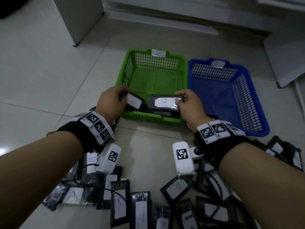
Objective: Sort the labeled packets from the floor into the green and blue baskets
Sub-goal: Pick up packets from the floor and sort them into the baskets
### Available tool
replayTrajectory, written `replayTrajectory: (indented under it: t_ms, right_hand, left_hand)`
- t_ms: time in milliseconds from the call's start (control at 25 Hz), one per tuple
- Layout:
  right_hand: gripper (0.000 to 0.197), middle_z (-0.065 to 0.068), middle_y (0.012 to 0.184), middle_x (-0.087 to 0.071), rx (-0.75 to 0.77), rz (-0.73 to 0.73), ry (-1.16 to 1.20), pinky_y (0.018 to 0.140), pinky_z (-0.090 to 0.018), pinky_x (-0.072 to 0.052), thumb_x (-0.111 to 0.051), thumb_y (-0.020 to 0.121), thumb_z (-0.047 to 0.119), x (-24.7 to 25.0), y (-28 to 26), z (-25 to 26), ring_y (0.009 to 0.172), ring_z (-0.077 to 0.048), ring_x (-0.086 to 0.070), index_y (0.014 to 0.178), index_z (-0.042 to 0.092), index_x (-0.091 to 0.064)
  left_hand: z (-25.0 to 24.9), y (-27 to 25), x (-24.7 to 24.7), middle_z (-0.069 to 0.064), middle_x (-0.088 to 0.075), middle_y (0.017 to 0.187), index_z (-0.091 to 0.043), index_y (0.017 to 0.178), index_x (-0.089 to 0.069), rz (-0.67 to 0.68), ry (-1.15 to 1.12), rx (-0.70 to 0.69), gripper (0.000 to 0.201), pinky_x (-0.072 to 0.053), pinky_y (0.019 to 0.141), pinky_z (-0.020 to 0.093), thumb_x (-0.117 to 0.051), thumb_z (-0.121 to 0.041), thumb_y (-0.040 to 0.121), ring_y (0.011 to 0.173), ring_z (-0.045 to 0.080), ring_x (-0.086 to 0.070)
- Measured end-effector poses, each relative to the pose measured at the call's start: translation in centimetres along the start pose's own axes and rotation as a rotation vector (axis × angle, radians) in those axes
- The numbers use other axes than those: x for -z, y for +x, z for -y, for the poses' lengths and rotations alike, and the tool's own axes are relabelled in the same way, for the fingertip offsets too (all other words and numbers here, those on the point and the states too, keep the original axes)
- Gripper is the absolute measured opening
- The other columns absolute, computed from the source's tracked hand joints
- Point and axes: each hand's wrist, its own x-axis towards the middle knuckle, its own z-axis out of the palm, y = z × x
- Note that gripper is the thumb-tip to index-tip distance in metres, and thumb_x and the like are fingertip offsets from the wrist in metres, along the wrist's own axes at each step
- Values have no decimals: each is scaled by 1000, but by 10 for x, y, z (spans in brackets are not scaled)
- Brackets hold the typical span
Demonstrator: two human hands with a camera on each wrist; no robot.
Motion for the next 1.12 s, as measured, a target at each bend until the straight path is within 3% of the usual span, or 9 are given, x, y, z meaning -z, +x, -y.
replayTrajectory:
  t_ms: [160,280,360,480,600,680,840,960,1120]
  right_hand:
    - [29,-8,117,-58,86,93,-307,82,-16,-40,-57,88,4,-9,-1,-9,102,-20,-57,114,14,-64]
    - [29,-12,126,-47,199,67,-356,91,-7,-25,-53,90,2,-12,-24,-10,119,-23,-47,114,12,-66]
    - [29,-7,115,-51,284,23,-285,92,-12,-32,-53,88,0,-17,-52,-9,113,-21,-48,105,15,-70]
    - [30,1,99,-56,255,122,-212,88,-23,-44,-55,84,1,-29,-104,-10,97,-14,-54,98,21,-72]
    - [24,0,103,-62,154,397,-240,90,-21,-46,-63,84,9,-47,-151,-20,93,-8,-57,104,19,-70]
    - [39,-1,112,-57,127,636,-347,94,-26,-45,-71,80,23,-61,-178,-28,103,-11,-53,118,19,-62]
    - [81,-4,122,-38,138,841,-588,98,-30,-39,-80,66,43,-83,-204,-45,116,-18,-35,135,22,-43]
    - [69,-2,113,-38,166,788,-626,91,-32,-42,-83,61,41,-89,-206,-50,109,-19,-37,118,22,-48]
    - [43,-10,102,-62,-83,790,-250,82,-41,-50,-78,72,25,-79,-183,-46,95,-27,-60,99,19,-44]
  left_hand:
    - [17,-4,-4,19,-61,112,-10,101,-70,41,231,-199,34,-46,90,40,-50,-13,75,101,39,-57]
    - [22,-25,6,16,-56,112,-13,96,-72,-16,138,-246,23,-46,92,36,-60,-8,77,100,30,-56]
    - [22,-54,18,10,-58,102,-15,93,-73,38,67,-269,20,-45,88,30,-64,-5,78,93,21,-55]
    - [29,-106,33,3,-66,98,-19,96,-72,326,116,-219,18,-47,87,31,-69,-12,80,93,18,-59]
    - [47,-149,35,-4,-58,127,-28,124,-58,620,358,-126,50,-39,102,33,-72,-34,76,120,17,-50]
    - [56,-172,36,-11,-44,141,-35,139,-39,737,521,-121,74,-30,104,37,-72,-45,73,132,13,-39]
    - [59,-180,34,-7,-41,137,-31,144,-27,726,636,-186,89,-26,105,37,-73,-48,70,130,14,-38]
    - [59,-172,33,-3,-45,125,-28,138,-40,734,576,-172,84,-35,96,32,-78,-46,65,118,17,-44]
    - [55,-153,39,-9,-52,106,-29,113,-59,717,191,50,41,-43,86,24,-75,-32,75,102,14,-55]
